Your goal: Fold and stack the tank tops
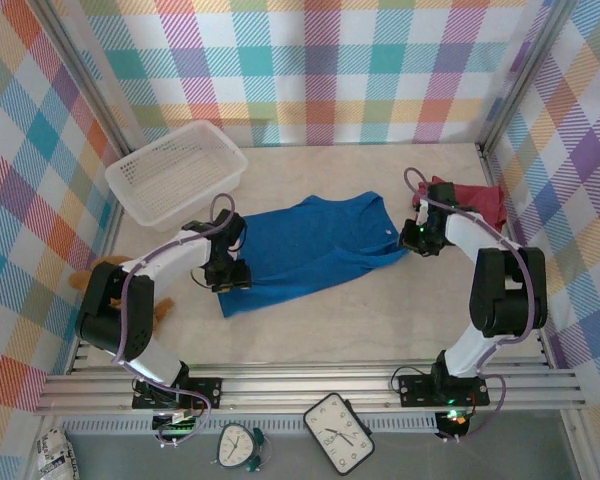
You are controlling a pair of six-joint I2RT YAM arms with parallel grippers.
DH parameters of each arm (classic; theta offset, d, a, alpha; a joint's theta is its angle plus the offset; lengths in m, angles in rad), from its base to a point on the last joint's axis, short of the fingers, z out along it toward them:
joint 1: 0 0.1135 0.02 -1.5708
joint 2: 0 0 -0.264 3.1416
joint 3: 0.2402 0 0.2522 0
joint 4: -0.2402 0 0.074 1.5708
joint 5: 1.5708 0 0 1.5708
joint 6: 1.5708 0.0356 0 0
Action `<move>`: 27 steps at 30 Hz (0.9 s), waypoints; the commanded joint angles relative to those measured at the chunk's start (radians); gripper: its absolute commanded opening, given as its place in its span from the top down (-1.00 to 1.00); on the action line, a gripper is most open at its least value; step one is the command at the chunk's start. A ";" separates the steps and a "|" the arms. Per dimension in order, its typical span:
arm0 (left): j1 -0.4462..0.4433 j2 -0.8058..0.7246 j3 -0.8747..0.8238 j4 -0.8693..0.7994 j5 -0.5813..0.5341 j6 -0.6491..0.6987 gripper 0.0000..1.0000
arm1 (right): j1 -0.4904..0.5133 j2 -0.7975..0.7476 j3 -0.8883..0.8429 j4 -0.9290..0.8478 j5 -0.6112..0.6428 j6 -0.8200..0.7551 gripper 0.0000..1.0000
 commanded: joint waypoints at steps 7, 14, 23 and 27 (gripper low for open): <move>-0.001 0.035 -0.050 0.024 -0.007 0.004 0.14 | -0.004 0.163 0.168 -0.114 -0.060 0.005 0.68; 0.007 0.067 -0.079 0.024 -0.087 0.021 0.23 | -0.024 0.261 0.249 -0.140 0.004 0.004 0.62; 0.012 0.077 -0.072 0.016 -0.086 0.020 0.18 | -0.043 0.267 0.266 -0.073 -0.054 0.045 0.34; 0.012 0.031 -0.045 -0.021 -0.067 0.009 0.08 | -0.042 0.178 0.228 -0.041 -0.110 0.051 0.20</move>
